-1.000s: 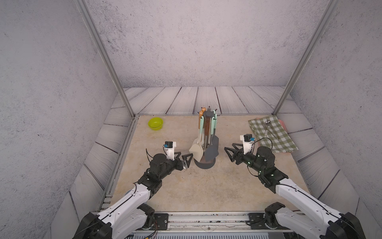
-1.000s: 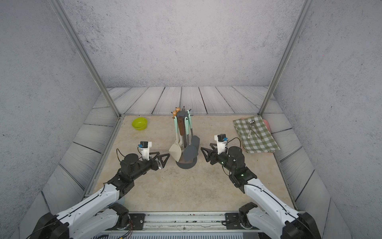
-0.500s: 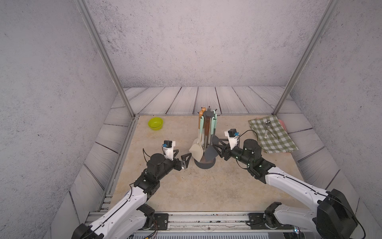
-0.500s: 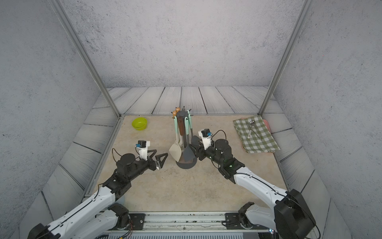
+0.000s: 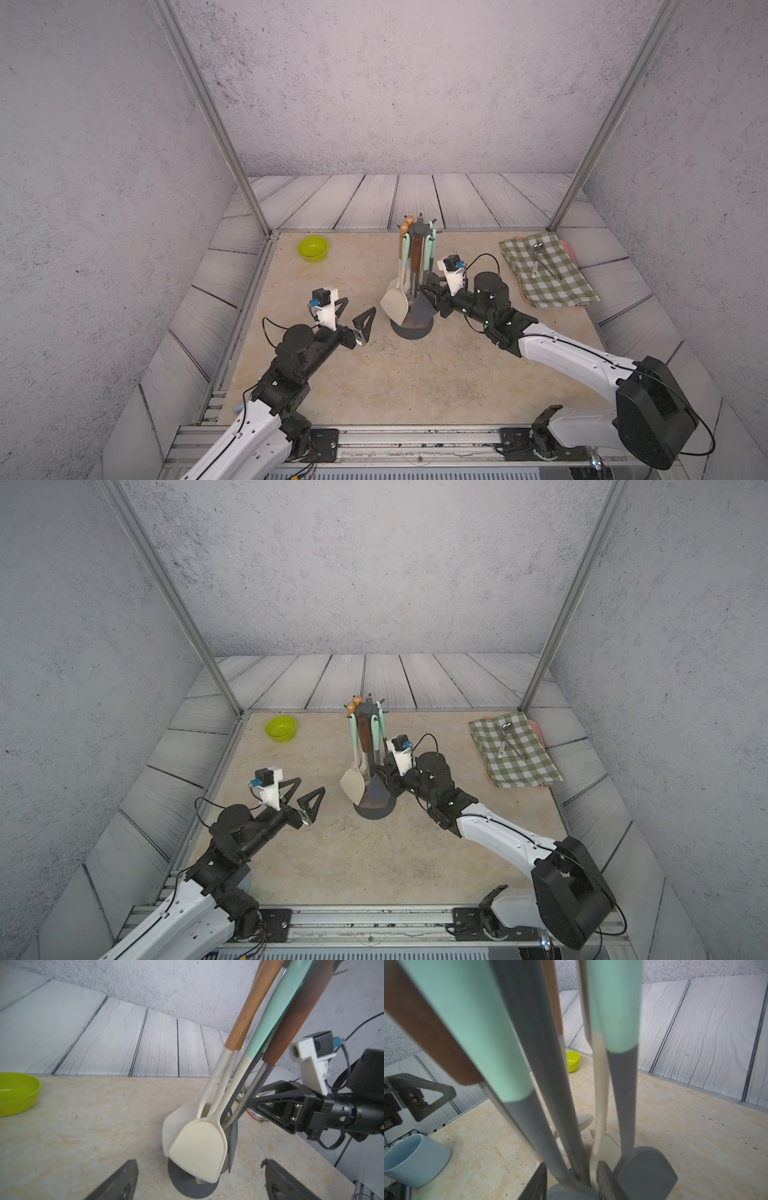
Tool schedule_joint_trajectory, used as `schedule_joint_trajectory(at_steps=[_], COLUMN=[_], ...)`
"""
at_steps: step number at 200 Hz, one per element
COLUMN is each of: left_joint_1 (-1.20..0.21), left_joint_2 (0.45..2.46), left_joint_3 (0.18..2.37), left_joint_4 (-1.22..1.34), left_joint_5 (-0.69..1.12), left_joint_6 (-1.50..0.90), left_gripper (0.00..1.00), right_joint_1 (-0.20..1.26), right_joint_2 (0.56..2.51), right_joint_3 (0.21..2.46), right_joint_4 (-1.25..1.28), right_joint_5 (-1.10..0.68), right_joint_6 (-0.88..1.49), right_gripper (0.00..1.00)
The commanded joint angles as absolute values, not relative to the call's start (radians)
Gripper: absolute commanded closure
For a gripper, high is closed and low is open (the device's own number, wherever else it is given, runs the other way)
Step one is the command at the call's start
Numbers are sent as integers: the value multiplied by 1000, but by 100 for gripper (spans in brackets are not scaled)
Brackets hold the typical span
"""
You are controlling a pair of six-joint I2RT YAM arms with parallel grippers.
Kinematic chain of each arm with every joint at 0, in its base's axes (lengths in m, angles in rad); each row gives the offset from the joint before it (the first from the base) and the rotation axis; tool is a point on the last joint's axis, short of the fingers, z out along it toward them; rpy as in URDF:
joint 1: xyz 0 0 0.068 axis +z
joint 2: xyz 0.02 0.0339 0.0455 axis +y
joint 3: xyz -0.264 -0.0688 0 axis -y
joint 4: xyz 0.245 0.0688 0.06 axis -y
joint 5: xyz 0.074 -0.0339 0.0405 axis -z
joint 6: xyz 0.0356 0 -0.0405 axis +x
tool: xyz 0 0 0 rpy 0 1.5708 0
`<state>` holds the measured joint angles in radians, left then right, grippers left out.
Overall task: Take the spatula off the kitchen utensil rack
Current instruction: Take off the spatula from the rack.
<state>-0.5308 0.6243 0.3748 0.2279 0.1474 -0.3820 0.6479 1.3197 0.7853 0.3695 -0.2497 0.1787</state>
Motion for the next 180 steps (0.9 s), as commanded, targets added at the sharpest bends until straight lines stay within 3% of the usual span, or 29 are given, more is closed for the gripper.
schedule_joint_trajectory(at_steps=[1,67,125,180], left_joint_1=[-538,-541,-546,-551], left_joint_2=[660,674,695,712], left_joint_3=[381,377,373,371], left_joint_4=[257,274,289,304], left_joint_5=[175,181,187,188], left_joint_6=[-375,-381,-384,-386], left_gripper=[4,4,4,4], right_joint_1=[667,688,694,698], right_joint_2=[1333,1271,1205,1115], right_joint_3=[824,849,864,853], right_joint_4=[355,273,164,125], right_joint_5=[-226,-140,-113,-125], right_joint_6=[159,143,131,117], right_gripper=[65,90,100,100])
